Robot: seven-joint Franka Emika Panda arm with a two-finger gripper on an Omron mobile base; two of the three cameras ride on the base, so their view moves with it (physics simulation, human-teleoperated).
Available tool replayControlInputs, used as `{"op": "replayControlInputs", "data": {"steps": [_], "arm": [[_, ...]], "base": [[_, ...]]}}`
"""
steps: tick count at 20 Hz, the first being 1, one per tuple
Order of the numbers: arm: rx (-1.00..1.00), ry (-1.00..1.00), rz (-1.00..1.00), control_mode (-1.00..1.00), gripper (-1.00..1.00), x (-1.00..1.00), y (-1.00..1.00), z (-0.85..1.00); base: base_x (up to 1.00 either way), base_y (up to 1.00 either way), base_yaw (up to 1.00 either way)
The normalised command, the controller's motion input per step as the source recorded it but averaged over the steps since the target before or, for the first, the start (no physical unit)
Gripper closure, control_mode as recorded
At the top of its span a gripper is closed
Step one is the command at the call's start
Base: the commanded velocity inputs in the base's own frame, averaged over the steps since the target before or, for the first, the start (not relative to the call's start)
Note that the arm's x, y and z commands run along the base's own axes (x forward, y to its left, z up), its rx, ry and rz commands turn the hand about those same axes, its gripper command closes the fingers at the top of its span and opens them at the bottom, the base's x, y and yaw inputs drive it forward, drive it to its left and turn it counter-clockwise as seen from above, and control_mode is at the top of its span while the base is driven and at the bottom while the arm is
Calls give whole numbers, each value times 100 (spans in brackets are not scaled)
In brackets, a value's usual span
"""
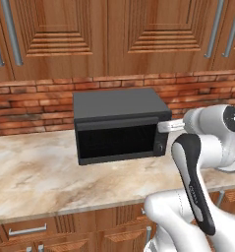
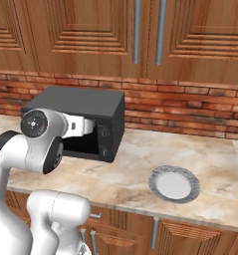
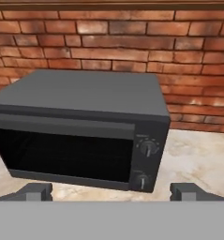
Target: Pick up the bagel from the plate, place it on the toaster oven rack, close the door, and set the timer.
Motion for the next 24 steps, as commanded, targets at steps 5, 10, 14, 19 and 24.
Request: {"op": "replayControlInputs", "data": {"steps": [5,10,14,19,24], "arm": [[1,-7,0,-100,-100,0,-22,-1],[1,0,0,-100,-100,0,-6,-1],[0,1,0,-100,-100,12,-4,-4],[0,3,0,-100,-100,21,-11,-12],[0,2,7,-100,-100,25,-34,-14]], "base": [[0,0,0],[0,0,0],[0,0,0],[0,0,0],[0,0,0]]}}
